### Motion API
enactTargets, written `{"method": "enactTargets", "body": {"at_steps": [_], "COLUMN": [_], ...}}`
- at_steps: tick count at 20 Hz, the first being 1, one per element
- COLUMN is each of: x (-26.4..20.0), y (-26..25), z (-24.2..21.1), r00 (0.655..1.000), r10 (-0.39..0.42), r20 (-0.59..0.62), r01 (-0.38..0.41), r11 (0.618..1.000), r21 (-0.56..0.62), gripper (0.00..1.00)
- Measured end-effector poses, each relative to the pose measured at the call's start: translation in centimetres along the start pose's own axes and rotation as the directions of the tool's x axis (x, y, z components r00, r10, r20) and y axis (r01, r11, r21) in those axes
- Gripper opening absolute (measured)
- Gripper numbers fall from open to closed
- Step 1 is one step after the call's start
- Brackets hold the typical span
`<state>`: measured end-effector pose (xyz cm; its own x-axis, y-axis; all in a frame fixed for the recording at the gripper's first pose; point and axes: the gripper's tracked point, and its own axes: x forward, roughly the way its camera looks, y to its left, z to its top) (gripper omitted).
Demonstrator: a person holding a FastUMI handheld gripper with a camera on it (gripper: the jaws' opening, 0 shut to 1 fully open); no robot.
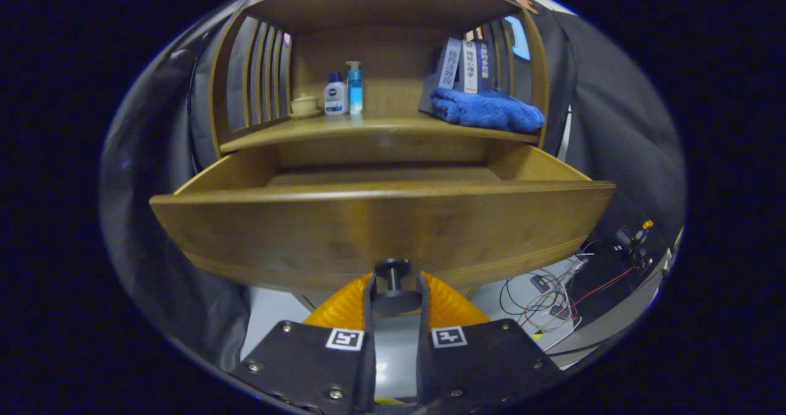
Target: Pull open the drawer, take out the items inside it, and place them on the countertop above the cabinet.
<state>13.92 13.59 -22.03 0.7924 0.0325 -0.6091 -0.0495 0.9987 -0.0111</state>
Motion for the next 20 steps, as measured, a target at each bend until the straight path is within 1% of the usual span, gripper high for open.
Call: {"method": "enactTargets", "body": {"at_steps": [2, 4, 7, 8, 10, 11, 12, 14, 17, 20], "x": [-1.3, -1.5, -1.6, -1.6, -1.9, -2.7, -3.2, -4.3, -6.1, -6.3], "y": [-0.1, -0.2, 0.0, -0.1, -0.2, 0.2, 0.6, 0.9, 1.6, 1.8], "z": [-0.8, -0.9, -1.2, -1.2, -1.6, -1.3, -0.6, 1.5, 5.8, 10.8], "r00": [1.000, 1.000, 1.000, 1.000, 1.000, 1.000, 1.000, 0.998, 0.989, 0.979], "r10": [-0.004, -0.013, 0.003, 0.002, -0.005, 0.008, 0.024, 0.029, 0.027, 0.003], "r20": [-0.004, 0.006, -0.007, -0.017, -0.030, -0.019, 0.007, 0.057, 0.147, 0.203], "r01": [0.004, 0.013, -0.003, -0.001, 0.005, -0.008, -0.024, -0.030, -0.025, 0.000], "r11": [1.000, 0.999, 0.999, 0.999, 1.000, 1.000, 0.999, 0.999, 1.000, 1.000], "r21": [0.018, 0.037, 0.040, 0.034, 0.022, 0.026, 0.034, 0.024, -0.016, -0.015], "gripper": [0.26, 0.26, 0.26, 0.34, 0.46, 0.52, 0.59, 0.72, 0.72, 0.71]}}
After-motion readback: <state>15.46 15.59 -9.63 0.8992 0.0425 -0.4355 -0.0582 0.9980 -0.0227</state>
